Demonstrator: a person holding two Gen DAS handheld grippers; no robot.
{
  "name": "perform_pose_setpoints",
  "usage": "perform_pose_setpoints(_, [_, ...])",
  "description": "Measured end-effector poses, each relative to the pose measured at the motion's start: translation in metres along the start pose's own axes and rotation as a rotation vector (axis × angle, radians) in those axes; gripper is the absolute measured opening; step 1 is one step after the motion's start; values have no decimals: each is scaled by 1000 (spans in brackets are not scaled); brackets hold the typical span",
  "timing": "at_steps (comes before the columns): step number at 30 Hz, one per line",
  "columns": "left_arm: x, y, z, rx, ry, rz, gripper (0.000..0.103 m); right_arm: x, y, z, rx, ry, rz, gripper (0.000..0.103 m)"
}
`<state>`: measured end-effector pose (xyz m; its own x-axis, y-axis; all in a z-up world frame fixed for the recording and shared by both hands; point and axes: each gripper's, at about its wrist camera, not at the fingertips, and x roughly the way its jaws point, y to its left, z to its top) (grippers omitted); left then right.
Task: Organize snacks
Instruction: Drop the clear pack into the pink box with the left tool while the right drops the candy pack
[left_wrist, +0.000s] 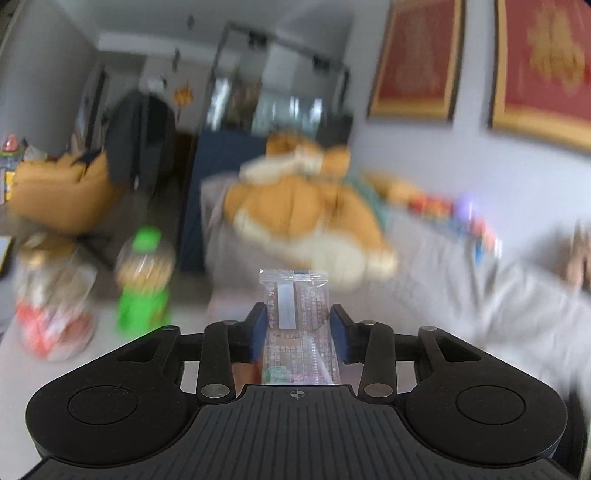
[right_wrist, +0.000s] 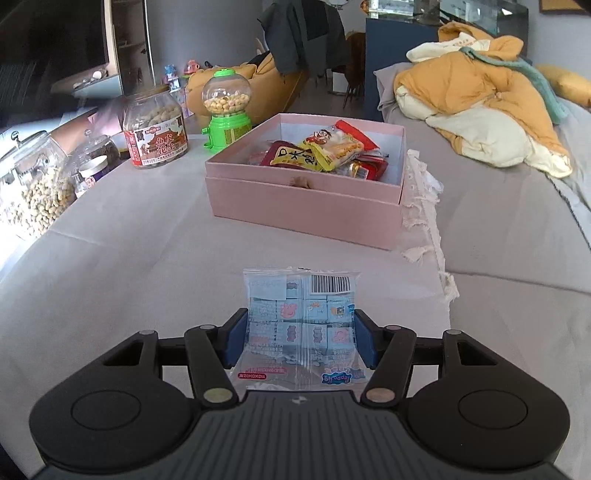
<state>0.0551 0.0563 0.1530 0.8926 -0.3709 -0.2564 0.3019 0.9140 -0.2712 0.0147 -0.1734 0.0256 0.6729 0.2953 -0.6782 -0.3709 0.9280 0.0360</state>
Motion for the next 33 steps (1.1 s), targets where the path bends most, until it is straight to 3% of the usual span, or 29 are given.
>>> perform_pose_setpoints(3, [51, 9, 16, -94, 11, -33, 45, 0, -1, -3, 14, 5, -2, 59])
perform_pose_setpoints(5, [64, 18, 11, -166, 37, -34, 45, -3, -3, -4, 17, -1, -9, 59])
perform_pose_setpoints(7, [62, 25, 0, -193, 52, -51, 45, -9, -7, -4, 21, -14, -18, 59])
perform_pose_setpoints(13, [9, 49, -61, -172, 158, 25, 45, -21, -27, 15, 49, -50, -42, 59])
perform_pose_setpoints(16, [-9, 55, -91, -167, 232, 62, 45, -38, -32, 54, 66, -160, -18, 59])
perform_pose_setpoints(20, [-15, 54, -106, -144, 287, 93, 45, -36, -31, 143, 101, -270, 27, 60])
perform_pose_setpoints(21, [-15, 53, -107, -125, 295, 107, 45, -30, -28, 163, 99, -289, 13, 64])
perform_pose_setpoints(22, [-17, 52, -109, -102, 305, 123, 45, -18, -23, 185, 88, -296, -16, 76])
perform_pose_setpoints(24, [-15, 48, -112, -52, 323, 153, 45, 2, -16, 207, 58, -276, -59, 78])
perform_pose_setpoints(28, [-20, 57, -127, -27, 351, 184, 45, 19, -14, 198, 68, -225, -57, 78])
perform_pose_setpoints(31, [-21, 59, -137, -37, 372, 199, 45, 16, -19, 159, 127, -178, -8, 78])
perform_pose_setpoints(33, [-23, 53, -144, -33, 376, 208, 45, 16, -13, 125, 130, -144, -30, 78])
